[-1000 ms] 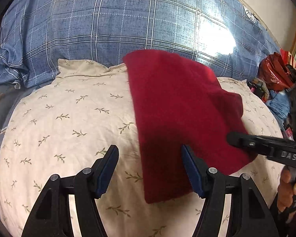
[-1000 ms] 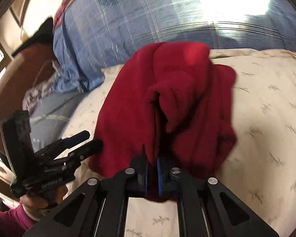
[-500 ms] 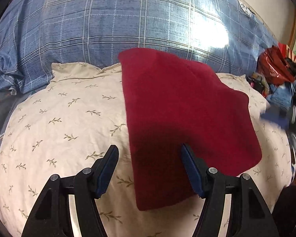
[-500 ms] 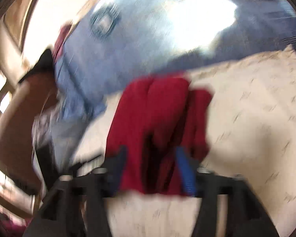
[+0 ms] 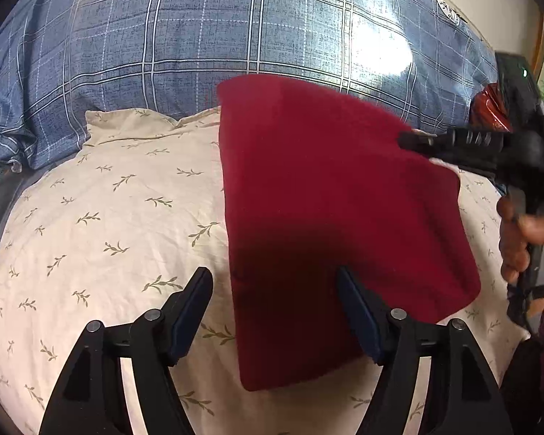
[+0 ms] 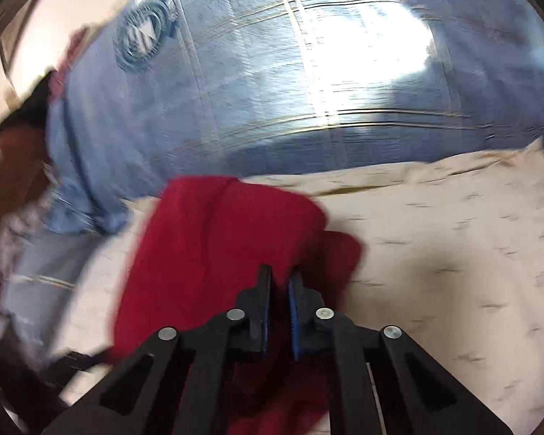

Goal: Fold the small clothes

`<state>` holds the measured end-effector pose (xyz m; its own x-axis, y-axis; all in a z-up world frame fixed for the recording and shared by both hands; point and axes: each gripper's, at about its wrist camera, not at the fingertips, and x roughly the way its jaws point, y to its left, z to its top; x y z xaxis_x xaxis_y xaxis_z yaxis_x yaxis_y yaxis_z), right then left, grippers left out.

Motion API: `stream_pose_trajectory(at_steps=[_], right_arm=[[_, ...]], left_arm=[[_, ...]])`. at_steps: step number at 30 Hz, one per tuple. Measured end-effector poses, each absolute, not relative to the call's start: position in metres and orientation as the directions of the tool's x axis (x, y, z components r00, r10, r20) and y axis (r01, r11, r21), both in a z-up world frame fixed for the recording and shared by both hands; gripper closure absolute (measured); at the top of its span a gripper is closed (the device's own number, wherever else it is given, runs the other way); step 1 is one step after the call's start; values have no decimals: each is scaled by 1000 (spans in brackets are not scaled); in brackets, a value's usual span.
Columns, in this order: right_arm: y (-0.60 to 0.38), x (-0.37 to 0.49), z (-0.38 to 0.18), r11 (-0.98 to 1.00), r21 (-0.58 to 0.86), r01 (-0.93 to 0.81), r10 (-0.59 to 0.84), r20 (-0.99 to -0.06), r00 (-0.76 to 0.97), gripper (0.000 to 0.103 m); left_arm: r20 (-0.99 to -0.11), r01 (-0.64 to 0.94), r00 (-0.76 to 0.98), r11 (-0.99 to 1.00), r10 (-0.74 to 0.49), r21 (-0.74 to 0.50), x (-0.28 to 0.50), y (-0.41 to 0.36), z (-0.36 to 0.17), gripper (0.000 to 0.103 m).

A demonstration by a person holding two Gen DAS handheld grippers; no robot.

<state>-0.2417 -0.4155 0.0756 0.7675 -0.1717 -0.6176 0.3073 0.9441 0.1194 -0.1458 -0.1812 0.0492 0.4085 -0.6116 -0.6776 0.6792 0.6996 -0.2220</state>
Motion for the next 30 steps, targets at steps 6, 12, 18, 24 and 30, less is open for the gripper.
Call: stream_pose_trajectory(at_steps=[6, 12, 18, 24, 30], right_arm=[[-421, -251, 71, 929, 137, 344, -185, -632, 752, 94], [-373, -281, 116, 965, 132, 224, -112, -566, 816, 64], [-329, -264, 103, 986, -15, 166, -142, -603, 785, 70], [-359, -268, 50, 958, -17, 285, -226, -655, 721, 79], [-361, -273, 57, 960, 7, 279, -202, -672, 712, 74]], left_arm=[[-681, 670, 420, 711, -600, -213, -145, -183, 46, 29], [-679, 669, 427, 714, -598, -207, -147, -183, 45, 28], [-681, 664, 438, 721, -588, -196, -149, -183, 47, 28], [-689, 668, 424, 717, -587, -199, -148, -183, 46, 27], [-677, 659, 427, 719, -600, -223, -144, -178, 51, 28]])
